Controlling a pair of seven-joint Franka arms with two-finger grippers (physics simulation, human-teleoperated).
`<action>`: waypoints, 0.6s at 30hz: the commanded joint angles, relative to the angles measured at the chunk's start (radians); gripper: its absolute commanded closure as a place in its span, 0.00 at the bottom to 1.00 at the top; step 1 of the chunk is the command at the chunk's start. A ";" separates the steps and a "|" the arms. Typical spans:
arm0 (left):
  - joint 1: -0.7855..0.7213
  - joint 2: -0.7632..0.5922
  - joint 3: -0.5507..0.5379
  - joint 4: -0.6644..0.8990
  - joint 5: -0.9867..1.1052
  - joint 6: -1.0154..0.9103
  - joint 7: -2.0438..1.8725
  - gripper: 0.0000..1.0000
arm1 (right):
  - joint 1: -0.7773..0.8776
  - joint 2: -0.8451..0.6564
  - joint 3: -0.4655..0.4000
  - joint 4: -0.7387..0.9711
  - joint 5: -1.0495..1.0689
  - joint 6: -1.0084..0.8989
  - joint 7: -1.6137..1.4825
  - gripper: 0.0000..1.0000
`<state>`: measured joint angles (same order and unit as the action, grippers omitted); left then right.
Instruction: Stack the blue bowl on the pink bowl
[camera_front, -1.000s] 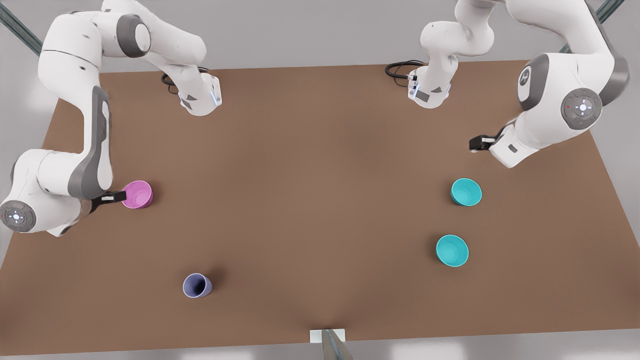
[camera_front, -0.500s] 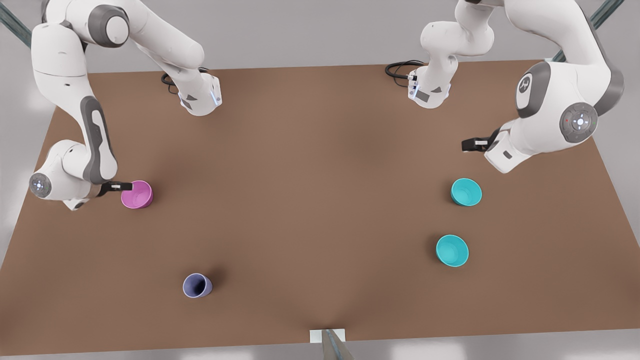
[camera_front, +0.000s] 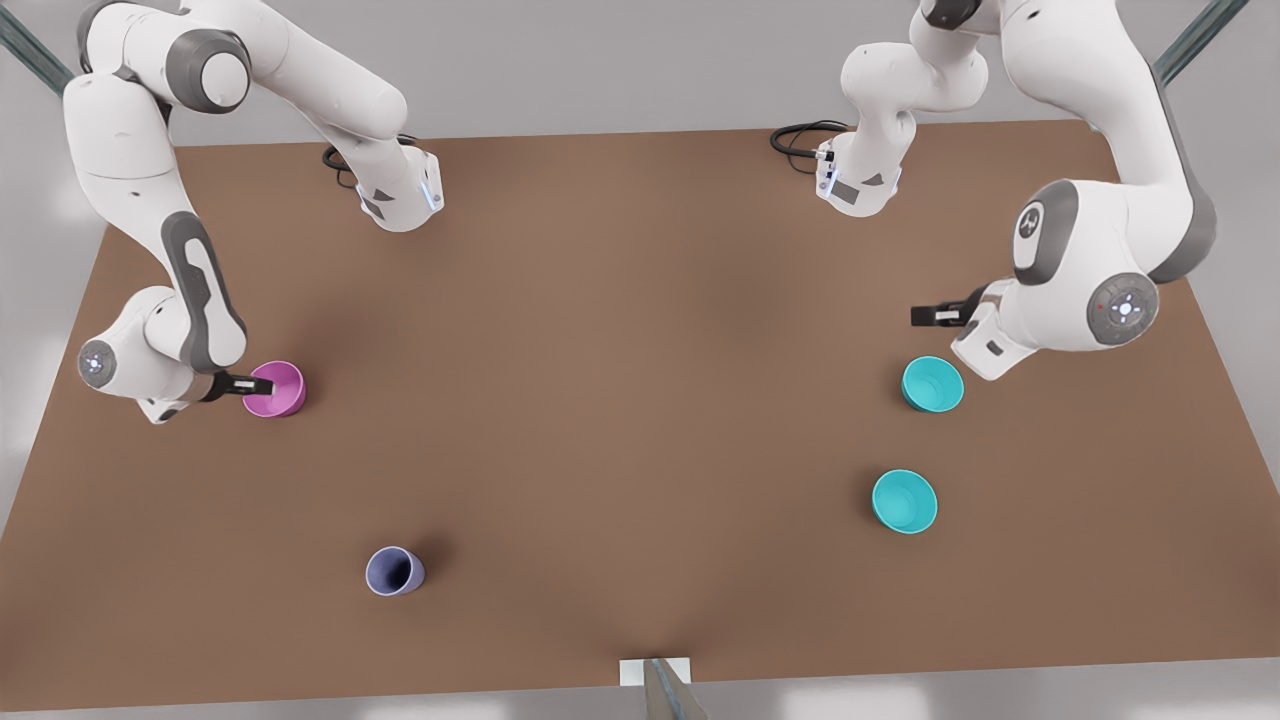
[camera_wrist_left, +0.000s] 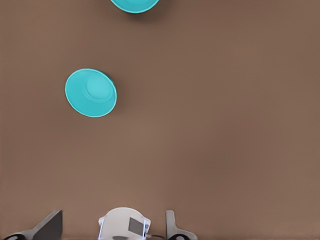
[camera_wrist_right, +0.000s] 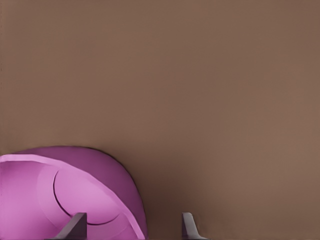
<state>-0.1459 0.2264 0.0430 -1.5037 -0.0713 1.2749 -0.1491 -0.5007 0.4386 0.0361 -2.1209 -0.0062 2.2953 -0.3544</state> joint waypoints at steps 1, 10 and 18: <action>-0.001 0.007 0.000 0.000 0.001 0.000 -0.024 0.00 | 0.001 -0.001 0.002 -0.001 0.014 -0.008 -0.044 0.49; 0.000 0.010 0.000 0.003 0.022 0.001 -0.023 0.00 | 0.039 -0.063 0.080 0.111 0.149 -0.350 -0.055 0.79; 0.002 0.010 0.002 0.005 0.022 0.001 -0.021 0.00 | 0.700 -0.072 0.080 0.189 0.448 -0.237 0.440 0.79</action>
<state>-0.1442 0.2373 0.0445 -1.4992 -0.0500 1.2767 -0.1633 0.1465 0.3675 0.1165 -1.9410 0.3645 2.0193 -0.3127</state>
